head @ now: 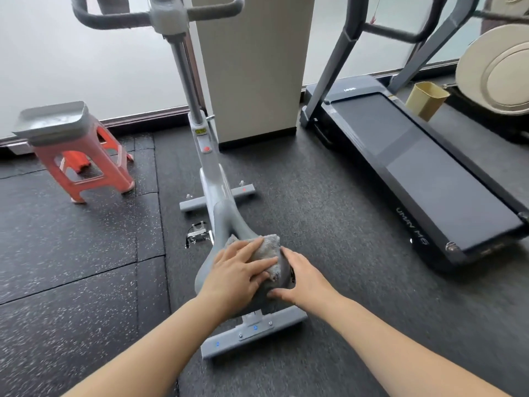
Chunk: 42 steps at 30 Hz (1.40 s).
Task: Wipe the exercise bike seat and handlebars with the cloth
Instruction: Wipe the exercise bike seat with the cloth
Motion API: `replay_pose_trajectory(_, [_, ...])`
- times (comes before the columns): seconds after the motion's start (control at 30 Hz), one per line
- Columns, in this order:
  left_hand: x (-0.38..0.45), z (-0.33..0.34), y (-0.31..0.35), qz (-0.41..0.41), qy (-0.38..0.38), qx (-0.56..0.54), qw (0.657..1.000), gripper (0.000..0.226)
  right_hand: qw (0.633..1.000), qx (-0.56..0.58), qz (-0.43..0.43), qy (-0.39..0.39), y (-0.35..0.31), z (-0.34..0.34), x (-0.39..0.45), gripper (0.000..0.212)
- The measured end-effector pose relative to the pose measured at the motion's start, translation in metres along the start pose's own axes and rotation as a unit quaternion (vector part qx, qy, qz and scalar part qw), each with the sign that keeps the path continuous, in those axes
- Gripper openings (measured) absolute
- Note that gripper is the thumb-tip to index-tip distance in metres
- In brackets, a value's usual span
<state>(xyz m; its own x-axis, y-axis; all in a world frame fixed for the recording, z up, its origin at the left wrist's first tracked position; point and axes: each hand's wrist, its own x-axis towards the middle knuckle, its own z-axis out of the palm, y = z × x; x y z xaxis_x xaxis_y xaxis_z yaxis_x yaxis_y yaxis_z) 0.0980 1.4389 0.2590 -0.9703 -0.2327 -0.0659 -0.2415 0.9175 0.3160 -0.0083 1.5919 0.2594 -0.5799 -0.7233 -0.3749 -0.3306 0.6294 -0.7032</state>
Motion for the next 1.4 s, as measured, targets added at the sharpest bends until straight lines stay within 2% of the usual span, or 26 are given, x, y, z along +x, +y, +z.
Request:
replay_pose_trajectory(0.1, [0.020,-0.005,-0.012,0.021,-0.004,0.023,1.000,0.042,1.000,-0.006,-0.002,-0.006,0.004,0.000,0.007,0.111])
replay_pose_trajectory(0.2, [0.040,-0.017,-0.029,0.053,0.034,0.036,0.997,0.040,1.000,-0.011,-0.006,-0.010,0.007,0.000,0.009,0.112])
replay_pose_trajectory(0.37, [0.035,-0.031,-0.018,-0.013,0.109,-0.031,0.993,0.045,1.000,-0.016,-0.007,-0.018,0.005,-0.004,0.009,0.114])
replay_pose_trajectory(0.5, [0.016,0.000,0.007,0.042,-0.018,0.041,0.998,0.059,0.999,-0.020,-0.025,-0.013,0.003,-0.007,0.009,0.108])
replay_pose_trajectory(0.7, [0.063,-0.005,-0.034,0.063,-0.002,0.055,0.996,0.068,0.999,-0.028,-0.023,-0.018,0.006,-0.006,0.010,0.111])
replay_pose_trajectory(0.77, [0.076,-0.019,-0.051,0.020,0.042,0.004,0.999,0.059,0.999,-0.029,-0.022,-0.019,0.006,-0.007,0.008,0.110])
replay_pose_trajectory(0.83, [0.074,-0.037,-0.060,-0.065,0.141,-0.068,0.985,0.050,0.999,-0.026,-0.020,-0.021,0.006,-0.008,0.007,0.109])
replay_pose_trajectory(0.9, [0.056,-0.046,-0.053,-0.065,0.219,-0.084,0.970,0.047,0.999,-0.021,-0.015,-0.023,0.005,-0.009,0.007,0.108])
replay_pose_trajectory(0.93, [0.045,-0.044,-0.044,-0.033,0.198,-0.072,0.977,0.046,0.999,-0.020,-0.014,-0.023,0.004,-0.009,0.007,0.108])
replay_pose_trajectory(1.0, [0.028,-0.030,-0.028,0.020,0.056,0.001,0.998,0.052,0.999,-0.023,-0.014,-0.021,0.001,-0.009,0.008,0.108])
replay_pose_trajectory(1.03, [0.025,-0.019,-0.025,0.022,-0.016,0.037,0.999,0.057,0.999,-0.025,-0.015,-0.020,0.000,-0.009,0.008,0.108])
replay_pose_trajectory(1.07, [0.026,-0.011,-0.026,0.011,-0.050,0.060,0.997,0.060,0.999,-0.027,-0.016,-0.021,-0.001,-0.010,0.009,0.108])
replay_pose_trajectory(1.17, [0.049,-0.009,-0.041,-0.013,-0.038,0.071,0.997,0.062,0.999,-0.038,-0.023,-0.027,-0.002,-0.011,0.011,0.108])
replay_pose_trajectory(1.23, [0.066,-0.014,-0.050,-0.039,-0.032,0.083,0.995,0.054,0.999,-0.033,-0.021,-0.030,-0.001,-0.011,0.012,0.108])
replay_pose_trajectory(1.4, [0.092,-0.016,-0.056,-0.153,-0.007,0.007,0.988,0.054,0.999,-0.022,-0.020,-0.026,0.002,-0.007,0.011,0.106])
